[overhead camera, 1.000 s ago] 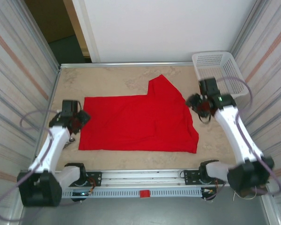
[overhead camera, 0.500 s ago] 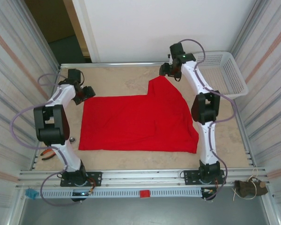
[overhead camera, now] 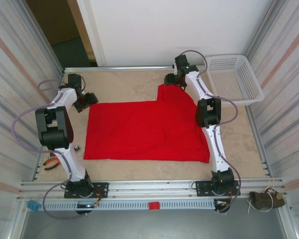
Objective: Fold the inside-out t-shirt
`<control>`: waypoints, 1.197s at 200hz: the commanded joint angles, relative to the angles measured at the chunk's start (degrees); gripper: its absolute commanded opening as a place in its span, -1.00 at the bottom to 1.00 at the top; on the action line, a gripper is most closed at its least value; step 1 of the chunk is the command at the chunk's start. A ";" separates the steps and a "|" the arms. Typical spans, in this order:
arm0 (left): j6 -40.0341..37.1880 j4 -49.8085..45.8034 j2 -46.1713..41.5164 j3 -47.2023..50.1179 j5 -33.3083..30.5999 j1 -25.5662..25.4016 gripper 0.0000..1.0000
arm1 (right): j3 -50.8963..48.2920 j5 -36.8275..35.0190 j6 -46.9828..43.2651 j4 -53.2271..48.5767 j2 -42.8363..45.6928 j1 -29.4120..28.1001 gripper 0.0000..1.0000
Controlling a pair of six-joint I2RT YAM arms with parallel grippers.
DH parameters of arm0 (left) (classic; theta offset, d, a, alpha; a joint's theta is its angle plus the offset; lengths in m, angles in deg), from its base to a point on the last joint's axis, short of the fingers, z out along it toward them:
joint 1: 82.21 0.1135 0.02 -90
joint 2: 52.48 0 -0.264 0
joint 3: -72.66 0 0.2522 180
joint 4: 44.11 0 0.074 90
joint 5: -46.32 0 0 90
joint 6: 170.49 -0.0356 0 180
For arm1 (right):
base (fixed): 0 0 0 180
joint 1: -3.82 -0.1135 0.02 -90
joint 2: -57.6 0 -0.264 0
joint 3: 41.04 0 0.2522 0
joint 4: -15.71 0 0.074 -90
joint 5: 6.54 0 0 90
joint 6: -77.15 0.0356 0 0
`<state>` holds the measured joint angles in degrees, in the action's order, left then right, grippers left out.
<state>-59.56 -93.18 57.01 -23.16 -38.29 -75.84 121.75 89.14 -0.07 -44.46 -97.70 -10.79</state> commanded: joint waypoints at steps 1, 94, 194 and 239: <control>-1.65 -1.74 0.87 -1.74 1.46 0.35 0.41 | 3.99 -0.50 -1.90 2.96 -3.35 0.24 0.56; -0.48 -3.24 5.91 -4.80 0.96 1.98 0.42 | 5.57 6.48 1.46 5.90 -5.79 1.18 0.12; 0.27 -4.07 12.76 -9.92 4.17 1.97 0.28 | 5.51 8.96 0.91 5.24 -5.85 0.48 -0.38; 0.01 -3.57 14.53 -10.86 4.13 1.98 0.15 | 5.13 8.74 1.72 5.19 -5.63 0.90 -0.91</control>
<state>-59.45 -95.78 69.38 -32.17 -35.25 -74.04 125.38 97.22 1.22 -38.61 -102.55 -10.05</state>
